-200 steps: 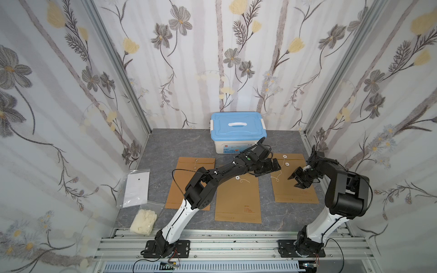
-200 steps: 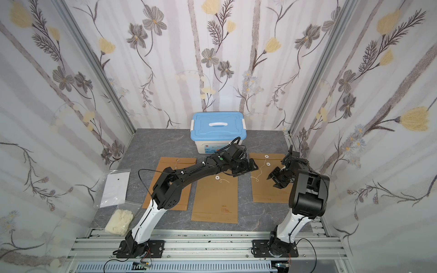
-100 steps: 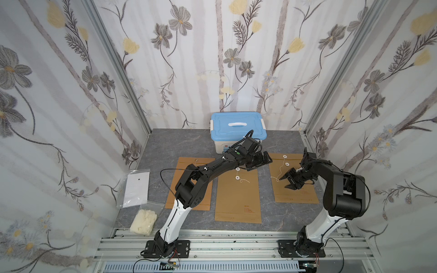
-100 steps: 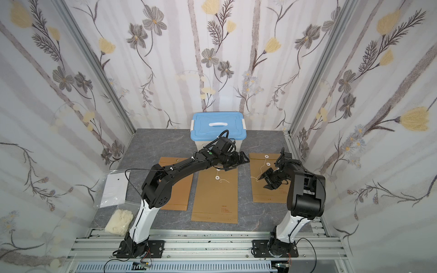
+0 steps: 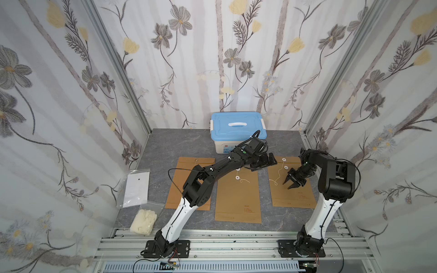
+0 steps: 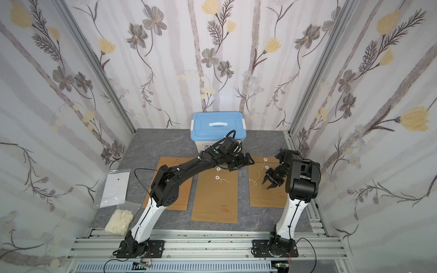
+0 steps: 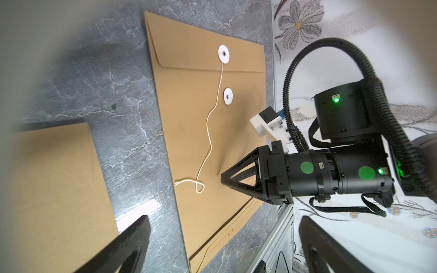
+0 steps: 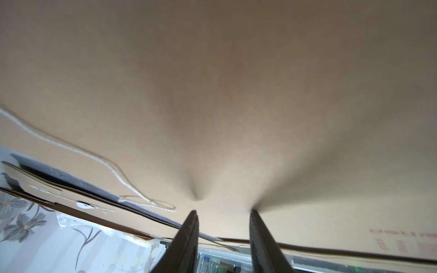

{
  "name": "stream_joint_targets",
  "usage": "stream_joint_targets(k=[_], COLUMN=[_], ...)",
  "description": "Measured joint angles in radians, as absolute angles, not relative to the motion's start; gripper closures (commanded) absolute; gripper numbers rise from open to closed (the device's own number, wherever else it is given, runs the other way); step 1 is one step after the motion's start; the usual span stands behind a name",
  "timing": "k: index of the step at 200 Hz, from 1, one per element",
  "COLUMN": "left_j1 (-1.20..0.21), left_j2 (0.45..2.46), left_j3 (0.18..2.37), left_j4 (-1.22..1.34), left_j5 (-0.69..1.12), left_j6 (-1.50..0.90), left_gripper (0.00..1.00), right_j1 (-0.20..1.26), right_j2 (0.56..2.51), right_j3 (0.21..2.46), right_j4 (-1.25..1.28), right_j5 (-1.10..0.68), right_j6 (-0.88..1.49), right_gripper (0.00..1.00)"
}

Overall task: Close the mouth of the file bag
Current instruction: Adjust the file bag at the center of the board.

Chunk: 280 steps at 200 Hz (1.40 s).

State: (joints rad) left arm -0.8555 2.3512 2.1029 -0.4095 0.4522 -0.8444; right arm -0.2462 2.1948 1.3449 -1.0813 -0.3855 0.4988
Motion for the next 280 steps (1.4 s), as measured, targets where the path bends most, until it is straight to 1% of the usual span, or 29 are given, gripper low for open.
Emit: stream_joint_targets(k=[22,83,112,134,155,174,207,233,258,280], left_j1=[-0.856,-0.854,-0.856,-0.857,-0.86,-0.865,-0.881,-0.887,-0.888,-0.891], left_j2=[2.358,2.406,2.434,2.432,2.432,2.432,2.434,2.447,2.46,2.461], left_j3=[2.121,2.101,2.063,2.044,2.027,2.005,2.003,2.011,2.029,2.032], left_j4=[-0.427,-0.465,-0.452,-0.428,-0.407,-0.374,-0.347,-0.34,-0.335,-0.338], left_j5=[0.454,0.46,0.463,0.454,0.445,0.445,0.437,0.419,0.406,0.393], left_j6=[-0.844,-0.869,-0.915,-0.925,-0.949,-0.971,-0.999,-1.003,-1.005,-0.997], left_gripper=[0.0,0.0,0.0,0.0,0.0,0.0,0.0,0.0,0.0,0.0], right_j1=[-0.231,-0.188,-0.177,-0.178,-0.192,-0.242,-0.328,-0.393,-0.41,-0.416], right_j2=[2.202,2.164,2.117,2.077,2.023,1.983,1.95,1.987,2.041,2.062], right_j3=[1.322,1.278,1.255,1.244,1.25,1.263,1.303,1.353,1.393,1.414], right_j4=[-1.145,-1.145,-1.102,-1.077,-1.068,-1.051,-1.028,-1.02,-1.006,-0.994], right_j5=[-0.363,-0.338,-0.408,-0.466,-0.479,-0.47,-0.39,-0.283,-0.151,-0.085], right_j6=[0.484,0.469,0.463,0.463,0.455,0.436,0.365,0.337,0.323,0.307], right_gripper=[0.61,0.63,0.63,0.6,0.58,0.58,0.56,0.52,0.51,0.51])
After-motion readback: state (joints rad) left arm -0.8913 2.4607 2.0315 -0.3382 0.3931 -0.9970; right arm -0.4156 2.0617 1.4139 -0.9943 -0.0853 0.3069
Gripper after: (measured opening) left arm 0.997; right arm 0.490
